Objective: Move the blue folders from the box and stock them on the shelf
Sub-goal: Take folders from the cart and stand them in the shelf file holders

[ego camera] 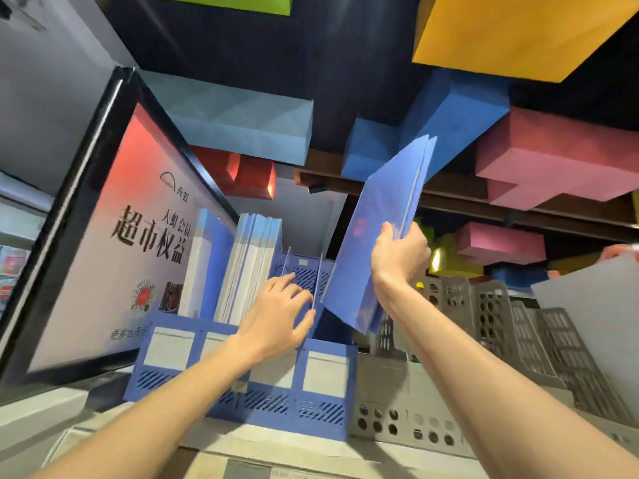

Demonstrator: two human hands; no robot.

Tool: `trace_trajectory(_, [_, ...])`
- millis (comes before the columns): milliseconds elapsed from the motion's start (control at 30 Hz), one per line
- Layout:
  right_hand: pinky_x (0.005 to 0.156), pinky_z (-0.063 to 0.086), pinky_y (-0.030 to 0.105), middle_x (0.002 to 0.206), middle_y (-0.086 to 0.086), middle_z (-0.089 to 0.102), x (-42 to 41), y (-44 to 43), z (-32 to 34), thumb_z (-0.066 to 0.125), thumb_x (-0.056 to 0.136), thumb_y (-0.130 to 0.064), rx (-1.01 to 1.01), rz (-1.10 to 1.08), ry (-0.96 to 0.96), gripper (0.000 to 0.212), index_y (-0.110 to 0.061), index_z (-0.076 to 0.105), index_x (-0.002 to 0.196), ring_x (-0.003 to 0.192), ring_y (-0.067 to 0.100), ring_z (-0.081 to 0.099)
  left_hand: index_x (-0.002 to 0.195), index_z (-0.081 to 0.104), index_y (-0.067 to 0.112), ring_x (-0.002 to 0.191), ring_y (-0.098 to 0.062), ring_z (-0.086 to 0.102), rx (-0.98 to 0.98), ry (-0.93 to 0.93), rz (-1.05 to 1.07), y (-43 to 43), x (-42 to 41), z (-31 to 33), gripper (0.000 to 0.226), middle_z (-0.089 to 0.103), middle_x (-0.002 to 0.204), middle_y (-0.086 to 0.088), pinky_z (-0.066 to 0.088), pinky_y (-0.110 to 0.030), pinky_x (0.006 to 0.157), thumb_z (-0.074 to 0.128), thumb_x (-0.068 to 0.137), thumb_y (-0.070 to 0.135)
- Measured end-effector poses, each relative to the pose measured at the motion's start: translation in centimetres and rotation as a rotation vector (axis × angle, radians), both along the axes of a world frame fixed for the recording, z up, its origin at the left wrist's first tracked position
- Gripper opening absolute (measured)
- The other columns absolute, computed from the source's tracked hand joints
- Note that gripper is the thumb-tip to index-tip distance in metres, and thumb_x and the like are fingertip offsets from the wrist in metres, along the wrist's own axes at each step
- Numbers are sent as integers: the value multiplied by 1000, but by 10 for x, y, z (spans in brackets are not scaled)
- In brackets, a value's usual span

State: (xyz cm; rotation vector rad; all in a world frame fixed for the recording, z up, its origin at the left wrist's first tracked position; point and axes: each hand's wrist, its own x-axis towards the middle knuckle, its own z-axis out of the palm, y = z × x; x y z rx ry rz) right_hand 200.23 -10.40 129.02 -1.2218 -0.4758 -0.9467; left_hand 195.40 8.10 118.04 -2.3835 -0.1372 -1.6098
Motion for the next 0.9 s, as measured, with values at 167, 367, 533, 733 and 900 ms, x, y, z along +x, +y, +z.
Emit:
trace_trajectory(167, [79,54,41,93,7,71,13,29,-8,57,95,-32,19,-7,-20,21,-12,62,89,87,31,65,112,68,23,140,-21,42,51,-51,-39,9,7,-3,42,70,118,6,29,-37,116,37,97,47])
trace_trajectory(367, [70,43,32,86,2,67,21,47,-12,56,97,-31,29,-13,13,21,-12,63,92,85,29,64,114,68,21,135,-21,46,57,-44,-37,8,6,-6,41,71,116,5,33,-38,112,42,96,47])
trace_trajectory(533, [77,53,40,91,4,72,29,59,-24,56,96,-33,-30,-33,-64,20,-15,64,95,84,30,64,112,69,19,129,-23,51,74,-76,-57,9,5,-8,40,72,112,3,37,-39,108,43,95,46])
trace_trajectory(733, [71,51,36,92,4,72,29,67,-29,55,97,-36,-74,-72,-85,23,-14,64,98,83,27,65,115,68,20,131,-21,50,65,-78,-44,8,5,-8,41,71,114,4,36,-37,110,42,96,46])
trace_trajectory(900, [70,44,31,97,4,73,21,74,-27,55,98,-33,-70,-74,-28,21,-15,65,101,90,28,65,117,67,20,132,-21,48,50,-73,-36,7,5,-8,43,70,116,4,35,-36,111,40,97,47])
